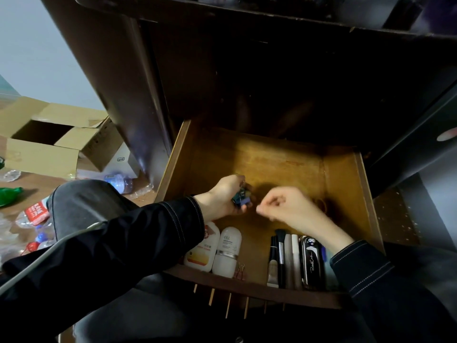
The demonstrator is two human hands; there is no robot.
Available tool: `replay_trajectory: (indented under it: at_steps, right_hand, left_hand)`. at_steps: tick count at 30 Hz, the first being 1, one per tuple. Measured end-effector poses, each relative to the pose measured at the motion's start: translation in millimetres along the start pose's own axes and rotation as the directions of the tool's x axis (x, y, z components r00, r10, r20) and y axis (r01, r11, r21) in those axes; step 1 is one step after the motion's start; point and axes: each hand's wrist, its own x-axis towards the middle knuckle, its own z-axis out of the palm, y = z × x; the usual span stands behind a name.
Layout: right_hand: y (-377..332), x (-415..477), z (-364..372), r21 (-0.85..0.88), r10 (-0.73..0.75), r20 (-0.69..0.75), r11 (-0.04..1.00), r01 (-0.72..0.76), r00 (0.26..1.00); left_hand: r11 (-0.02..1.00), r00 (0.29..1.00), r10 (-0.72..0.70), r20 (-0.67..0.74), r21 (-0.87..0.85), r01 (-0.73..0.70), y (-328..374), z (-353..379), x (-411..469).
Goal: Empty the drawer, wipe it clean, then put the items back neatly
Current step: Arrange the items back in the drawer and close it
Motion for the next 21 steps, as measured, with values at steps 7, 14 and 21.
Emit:
replay_trajectory:
  at_steps: [7,14,21]
  right_hand:
    - [4,-10,58,-0.287,-0.004,0.579,0.935,0.209,0.815]
    - [5,-11,60,-0.417,0.013,0.589,0.861,0.290,0.808]
    - [1,-11,57,-0.430,0.059,0.618,0.860,0.274,0.784]
  left_hand:
    - [0.990,1.000,-0.011,-0.023,-0.142,0.008,1,-5,2]
    - [0.990,1.000,-0.021,-0.002,-0.140,0.020,3,-4,2]
    - [0.995,0.999,-0.032,0.016,-0.098,0.033,3,-4,1]
